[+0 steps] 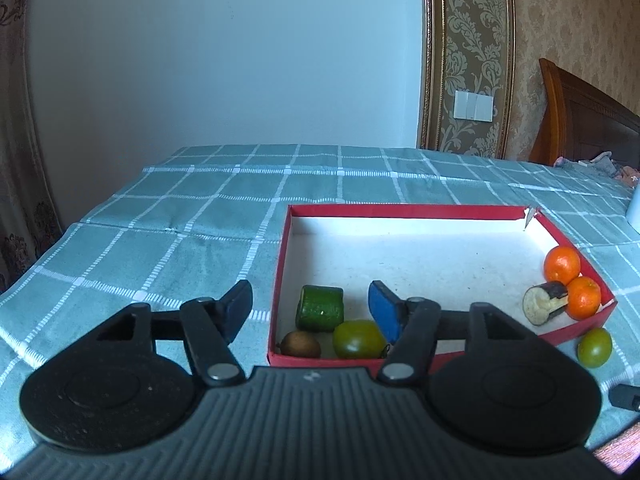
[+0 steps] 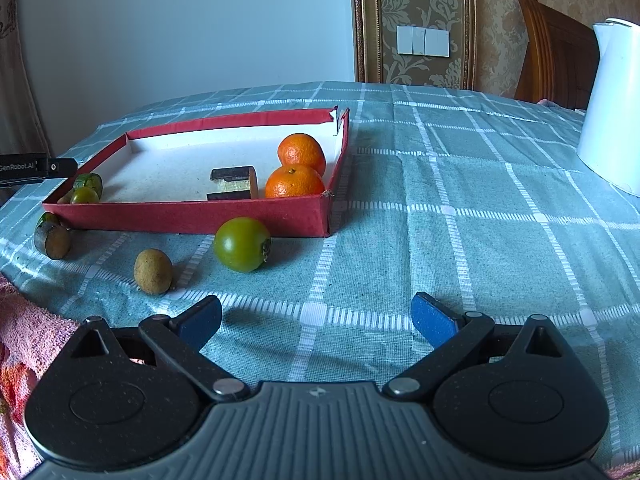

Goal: Organize fruits
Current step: 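Carry the cucumber slice into the red tray and open the left gripper, then withdraw the left gripper from the tray toward the dark piece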

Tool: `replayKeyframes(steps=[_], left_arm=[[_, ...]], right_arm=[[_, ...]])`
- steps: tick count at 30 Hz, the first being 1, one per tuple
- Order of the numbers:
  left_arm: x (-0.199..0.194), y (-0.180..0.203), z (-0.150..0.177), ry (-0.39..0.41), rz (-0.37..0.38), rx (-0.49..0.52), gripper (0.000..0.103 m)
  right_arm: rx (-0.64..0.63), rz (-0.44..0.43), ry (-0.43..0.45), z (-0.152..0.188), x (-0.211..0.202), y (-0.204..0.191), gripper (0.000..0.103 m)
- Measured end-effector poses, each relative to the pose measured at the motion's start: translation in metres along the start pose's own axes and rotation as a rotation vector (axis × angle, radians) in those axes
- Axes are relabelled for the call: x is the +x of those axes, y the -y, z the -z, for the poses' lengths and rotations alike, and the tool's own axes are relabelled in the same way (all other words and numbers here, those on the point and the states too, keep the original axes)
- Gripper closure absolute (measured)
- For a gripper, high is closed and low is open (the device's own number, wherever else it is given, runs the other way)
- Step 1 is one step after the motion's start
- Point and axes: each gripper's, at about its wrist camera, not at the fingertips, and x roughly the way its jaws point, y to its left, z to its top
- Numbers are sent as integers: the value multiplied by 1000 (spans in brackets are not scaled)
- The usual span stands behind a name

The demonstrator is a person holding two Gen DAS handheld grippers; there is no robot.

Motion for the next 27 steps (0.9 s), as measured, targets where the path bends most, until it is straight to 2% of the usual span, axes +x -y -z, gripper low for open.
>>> replayKeyframes(steps=[8,12,17,19,23,25,27], left_arm=[[-16,4,3,7,-7,-5,40],[-25,3,7,4,-15,-22,30],[-36,-2,13,2,-32,-53,23],[-41,-3,16,3,-47,-60,15],[-50,-8,27,1,-69,-70,12],[-54,-11,33,1,-79,-71,6],[-57,-13,38,-1,-88,-76,3]], right_arm=[[2,8,0,0,0,1,1],[-1,14,-1,0,0,0,1],[-4,17,-3,0,0,-1,1],[-5,17,-3,0,0,-1,1],[-13,24,-6,1,1,-2,1],[-18,28,-8,1,1,-3,1],[-23,31,-10,1,1,-3,1]])
